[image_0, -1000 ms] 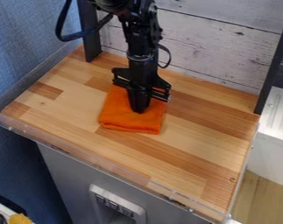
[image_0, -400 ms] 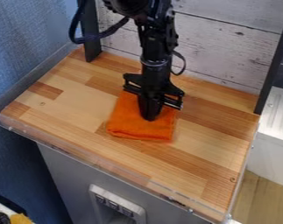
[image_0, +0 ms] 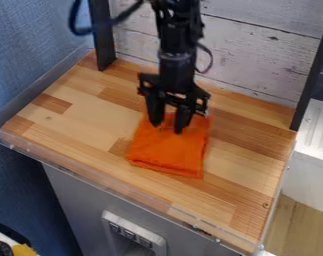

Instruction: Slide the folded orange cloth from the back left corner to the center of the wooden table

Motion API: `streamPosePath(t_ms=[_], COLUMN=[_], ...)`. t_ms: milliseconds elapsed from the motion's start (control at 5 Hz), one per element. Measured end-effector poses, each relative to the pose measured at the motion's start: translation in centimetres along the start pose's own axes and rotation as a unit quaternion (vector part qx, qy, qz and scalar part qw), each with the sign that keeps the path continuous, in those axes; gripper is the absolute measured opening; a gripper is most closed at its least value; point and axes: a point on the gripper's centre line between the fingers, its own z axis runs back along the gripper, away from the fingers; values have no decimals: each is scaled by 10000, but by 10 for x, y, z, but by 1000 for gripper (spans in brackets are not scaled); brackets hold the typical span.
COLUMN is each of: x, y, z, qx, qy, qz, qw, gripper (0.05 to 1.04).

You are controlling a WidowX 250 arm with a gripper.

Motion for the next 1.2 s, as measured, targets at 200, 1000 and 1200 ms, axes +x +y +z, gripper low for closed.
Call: streamPosePath(t_ms=[200,1000,1200], x=[-7,-20,-19], y=[14,63,76], z=[22,76,85], qx=[-6,-48,1], qy=[-100,-354,-422], qz=[58,226,225], qw=[9999,9991,9989], gripper=[997,999,999])
